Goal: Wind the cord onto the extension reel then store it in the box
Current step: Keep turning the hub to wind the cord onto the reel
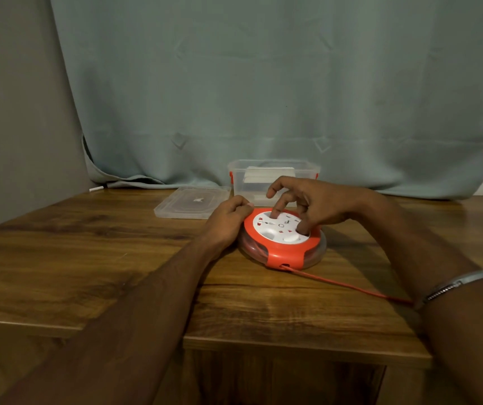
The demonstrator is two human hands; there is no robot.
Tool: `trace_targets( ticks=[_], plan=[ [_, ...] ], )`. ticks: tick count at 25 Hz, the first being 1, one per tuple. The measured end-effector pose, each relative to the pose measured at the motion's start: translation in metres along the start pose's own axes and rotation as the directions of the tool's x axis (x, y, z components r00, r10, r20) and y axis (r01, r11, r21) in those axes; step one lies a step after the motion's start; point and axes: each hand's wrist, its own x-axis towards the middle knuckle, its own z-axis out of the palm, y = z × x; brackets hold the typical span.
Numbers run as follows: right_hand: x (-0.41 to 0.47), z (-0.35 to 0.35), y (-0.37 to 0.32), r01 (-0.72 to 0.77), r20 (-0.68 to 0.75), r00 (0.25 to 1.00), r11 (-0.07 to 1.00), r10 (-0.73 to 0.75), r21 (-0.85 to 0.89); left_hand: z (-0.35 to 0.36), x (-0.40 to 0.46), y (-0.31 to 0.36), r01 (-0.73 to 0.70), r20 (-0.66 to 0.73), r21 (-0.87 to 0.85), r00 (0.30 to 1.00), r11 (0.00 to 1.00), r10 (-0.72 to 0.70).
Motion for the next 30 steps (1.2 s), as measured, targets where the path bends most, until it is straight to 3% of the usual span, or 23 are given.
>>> trace_targets(
  ticks=[12, 19, 30],
  plan=[
    [-0.007, 0.007, -0.004, -0.038, -0.107, 0.994, 0.998, 0.033, -0.041, -0.001, 0.004, -0.004, 0.037, -0.039, -0.026, 0.999, 0.999, -0.038],
    [-0.003, 0.013, -0.012, -0.037, -0.128, 0.992, 0.984, 0.014, -0.173, 0.000, 0.004, -0.004, 0.032, -0.040, -0.016, 0.999, 0.999, -0.033],
    [0.004, 0.018, -0.008, -0.029, -0.114, 0.993, 0.983, 0.008, -0.183, -0.001, 0.004, -0.004, 0.026, -0.042, -0.042, 0.999, 0.999, -0.028]
  ],
)
